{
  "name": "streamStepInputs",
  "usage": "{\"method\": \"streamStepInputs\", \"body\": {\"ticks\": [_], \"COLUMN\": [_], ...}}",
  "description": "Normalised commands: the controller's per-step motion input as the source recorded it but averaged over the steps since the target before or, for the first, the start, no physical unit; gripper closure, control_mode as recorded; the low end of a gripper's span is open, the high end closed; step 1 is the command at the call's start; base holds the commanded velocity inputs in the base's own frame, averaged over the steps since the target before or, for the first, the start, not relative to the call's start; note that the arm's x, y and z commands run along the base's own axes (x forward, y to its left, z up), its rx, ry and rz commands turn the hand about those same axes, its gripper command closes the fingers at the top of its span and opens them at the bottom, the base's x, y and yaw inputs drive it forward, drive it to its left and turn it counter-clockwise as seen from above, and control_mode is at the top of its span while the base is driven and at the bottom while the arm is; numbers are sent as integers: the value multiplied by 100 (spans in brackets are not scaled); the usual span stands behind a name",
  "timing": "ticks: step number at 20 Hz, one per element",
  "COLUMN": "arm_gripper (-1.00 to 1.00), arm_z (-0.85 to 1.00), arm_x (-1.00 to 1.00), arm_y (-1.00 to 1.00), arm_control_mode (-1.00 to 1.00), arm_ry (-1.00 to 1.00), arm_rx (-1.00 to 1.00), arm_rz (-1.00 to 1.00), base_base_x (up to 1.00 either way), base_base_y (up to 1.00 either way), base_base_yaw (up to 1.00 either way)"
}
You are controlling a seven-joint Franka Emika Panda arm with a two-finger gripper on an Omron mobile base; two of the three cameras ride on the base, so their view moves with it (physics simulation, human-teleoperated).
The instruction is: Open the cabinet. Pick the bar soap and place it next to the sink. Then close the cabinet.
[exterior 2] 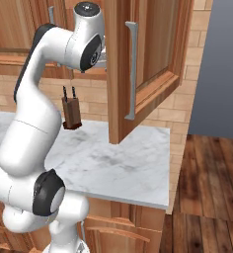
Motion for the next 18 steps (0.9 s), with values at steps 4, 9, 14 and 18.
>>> {"method": "streamStepInputs", "body": {"ticks": [4,9,14,18], "arm_gripper": [-100,-100,-100,-100], "arm_z": [-7,-6,-17,-7], "arm_x": [48,57,71,64], "arm_y": [3,17,11,0], "arm_control_mode": [-100,-100,-100,-100], "arm_ry": [-1,-1,0,0], "arm_rx": [0,0,0,0], "arm_rz": [0,0,0,0], "base_base_x": [0,0,0,0], "base_base_y": [0,0,0,0], "base_base_yaw": [0,0,0,0]}}
